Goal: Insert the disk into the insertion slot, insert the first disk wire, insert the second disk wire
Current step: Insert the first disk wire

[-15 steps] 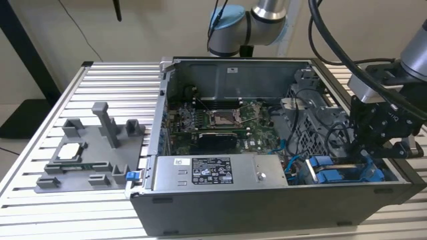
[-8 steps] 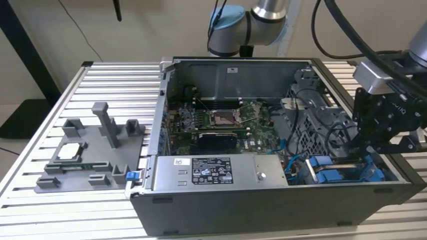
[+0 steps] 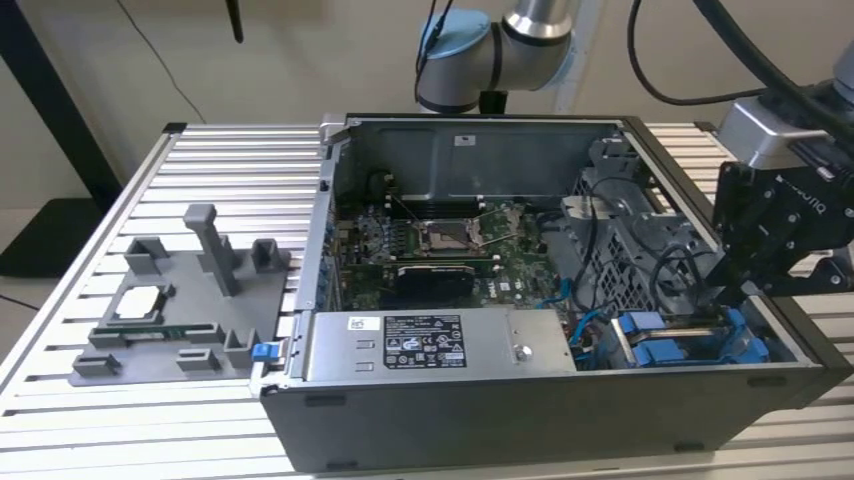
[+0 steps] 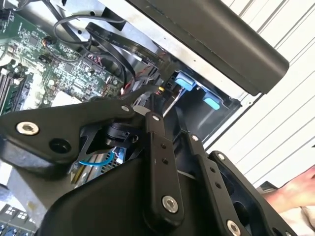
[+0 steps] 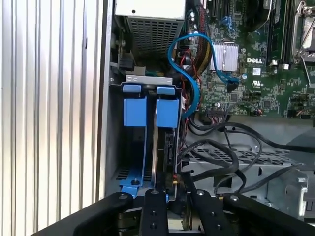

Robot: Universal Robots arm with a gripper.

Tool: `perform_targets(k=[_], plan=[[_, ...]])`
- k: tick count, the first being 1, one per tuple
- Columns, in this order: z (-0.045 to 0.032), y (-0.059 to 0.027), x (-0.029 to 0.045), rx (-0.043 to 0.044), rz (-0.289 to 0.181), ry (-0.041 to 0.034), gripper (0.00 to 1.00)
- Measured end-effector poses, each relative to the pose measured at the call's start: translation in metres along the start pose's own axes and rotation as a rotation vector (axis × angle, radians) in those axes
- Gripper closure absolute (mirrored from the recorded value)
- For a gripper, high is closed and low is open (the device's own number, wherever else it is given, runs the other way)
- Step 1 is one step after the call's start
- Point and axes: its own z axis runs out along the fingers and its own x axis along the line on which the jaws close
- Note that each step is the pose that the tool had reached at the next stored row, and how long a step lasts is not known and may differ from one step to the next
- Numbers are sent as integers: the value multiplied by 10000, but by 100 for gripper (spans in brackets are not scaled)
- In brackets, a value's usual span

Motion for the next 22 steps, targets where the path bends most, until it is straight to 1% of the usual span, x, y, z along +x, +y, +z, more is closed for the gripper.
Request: perform_targets(k=[11,14,22], plan=[[-7,-9,0,-6,-1,3,0],[-6,-38,1,-20,0,-1,0],[-9,-169,5,-102,-3,-3,0]])
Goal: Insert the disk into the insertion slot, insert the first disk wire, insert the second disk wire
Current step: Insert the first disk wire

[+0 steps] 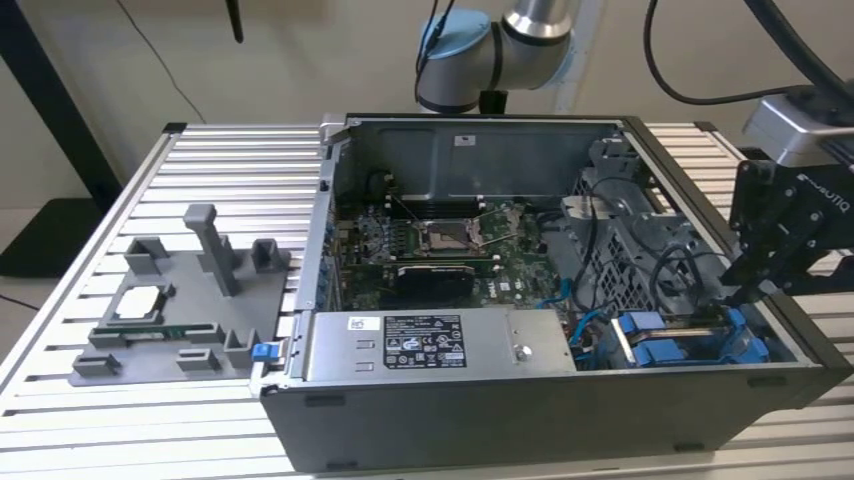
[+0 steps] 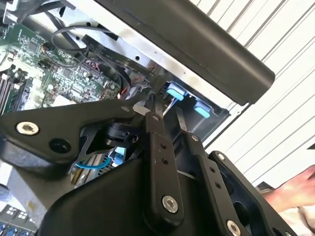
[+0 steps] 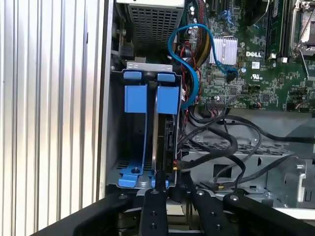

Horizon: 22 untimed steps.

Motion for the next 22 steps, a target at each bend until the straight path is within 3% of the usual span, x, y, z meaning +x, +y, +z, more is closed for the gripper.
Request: perform_targets(k=[3,8,16,19,22], plan=[[-3,-15,0,-10,2,-2,0],[-72,-16,-2,-161,17,-6,0],[-133,-51,-7,-254,31,-29,0],[-170,-60,-7,-347,35,-35,0],[-172,-119,-7,-357,37,-38,0]])
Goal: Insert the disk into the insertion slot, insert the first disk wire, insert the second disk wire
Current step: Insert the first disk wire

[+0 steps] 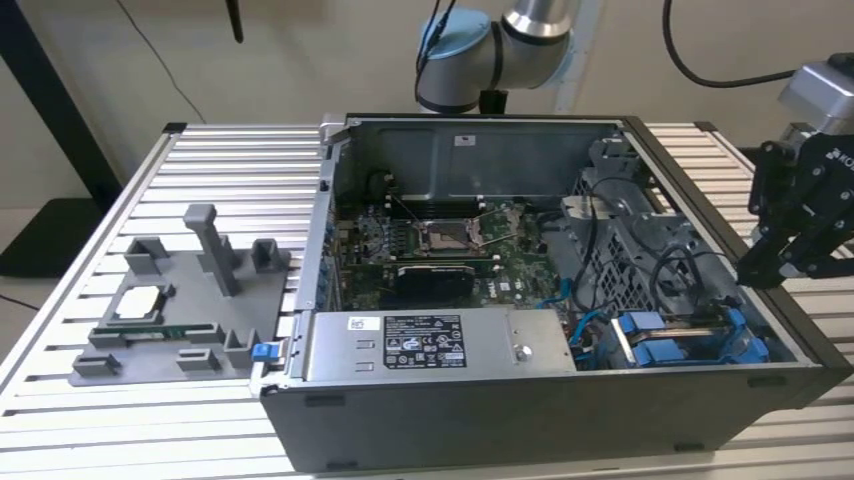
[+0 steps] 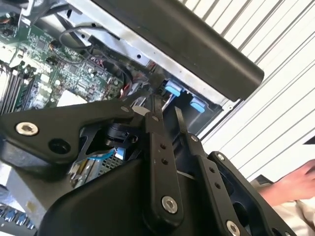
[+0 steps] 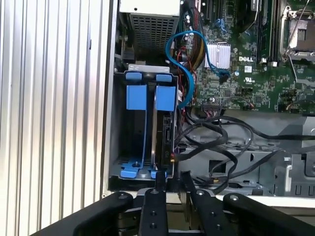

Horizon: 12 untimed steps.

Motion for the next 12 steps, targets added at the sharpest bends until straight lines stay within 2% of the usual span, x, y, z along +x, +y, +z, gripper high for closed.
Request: perform_targets(k=[4,12], plan=[[16,-81,-1,0,3,-9,0],[80,-97,-72,6,125,-14,0]])
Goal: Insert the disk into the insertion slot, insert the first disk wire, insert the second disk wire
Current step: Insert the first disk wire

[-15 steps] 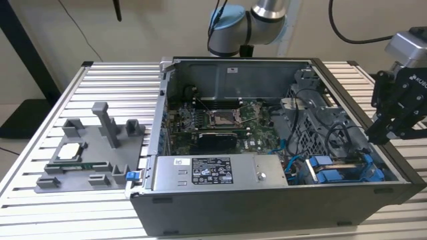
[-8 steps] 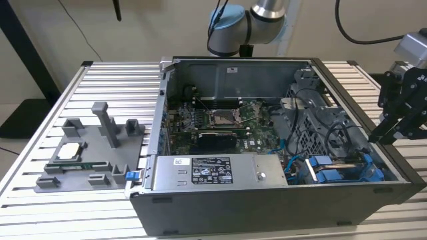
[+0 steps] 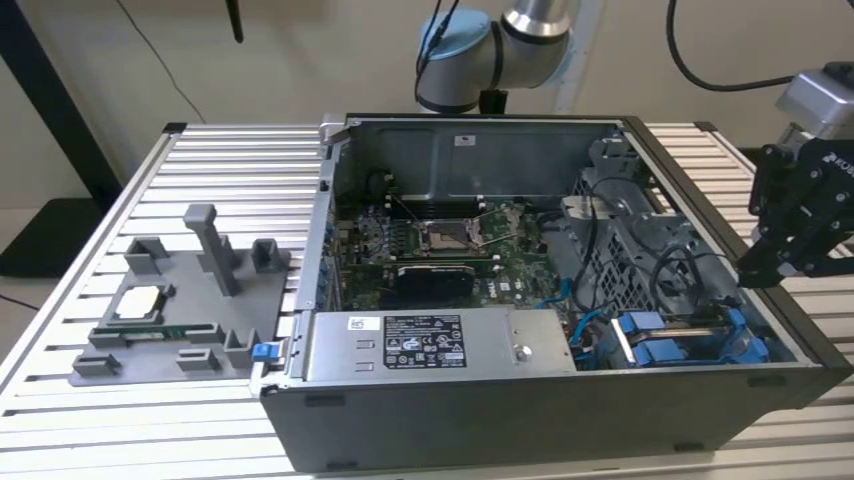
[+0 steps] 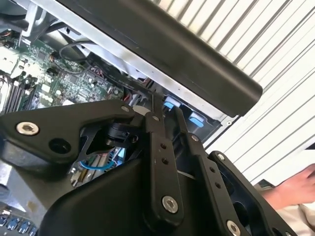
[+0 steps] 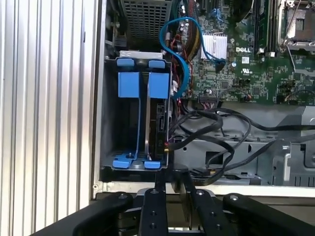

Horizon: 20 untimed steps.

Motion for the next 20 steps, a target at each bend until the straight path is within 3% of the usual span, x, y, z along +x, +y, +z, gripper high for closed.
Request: perform_targets(k=[8,12,20], plan=[[37,-13,-16,3,71,-43,0],[62,-15,-16,4,62,-209,0],[60,-14,-14,0,65,-217,0]])
